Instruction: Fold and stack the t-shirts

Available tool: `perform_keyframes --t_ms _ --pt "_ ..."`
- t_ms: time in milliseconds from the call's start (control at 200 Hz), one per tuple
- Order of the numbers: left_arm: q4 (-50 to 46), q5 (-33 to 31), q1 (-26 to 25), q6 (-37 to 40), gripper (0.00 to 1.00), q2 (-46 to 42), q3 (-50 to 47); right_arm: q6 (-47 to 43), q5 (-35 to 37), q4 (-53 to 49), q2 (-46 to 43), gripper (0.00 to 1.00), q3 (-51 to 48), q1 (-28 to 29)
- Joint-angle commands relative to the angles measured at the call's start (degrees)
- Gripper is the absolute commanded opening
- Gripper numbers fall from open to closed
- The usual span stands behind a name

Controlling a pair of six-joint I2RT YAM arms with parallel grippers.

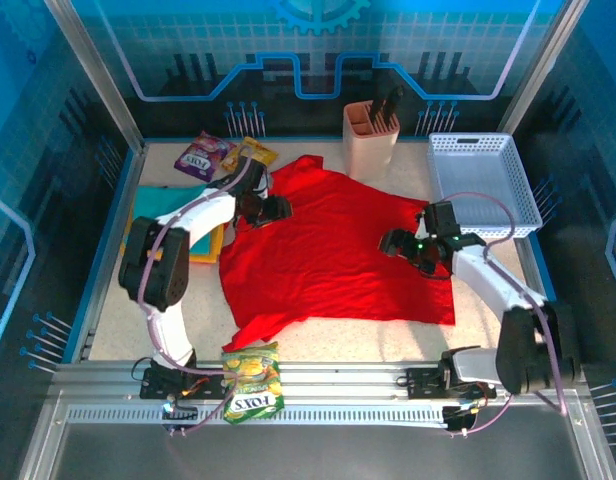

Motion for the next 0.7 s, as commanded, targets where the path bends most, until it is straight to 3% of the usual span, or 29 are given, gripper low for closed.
perform_keyframes --t_ms 0,250,695 --pt "-1.79 -0.69 -1.07 1.86 0.54 3.06 1.16 0.08 0.17 3.33 6.4 0.87 2.88 1.37" --pt "-4.87 -6.3 -5.37 1.22 0.51 2.31 -7.24 4.33 2.71 1.52 17.09 0.83 4.23 3.13" --pt "-9.75 -5.54 -9.63 -2.88 0.47 -11.15 -23.85 8.57 4.91 -9.87 0.99 0.82 -5.44 3.2"
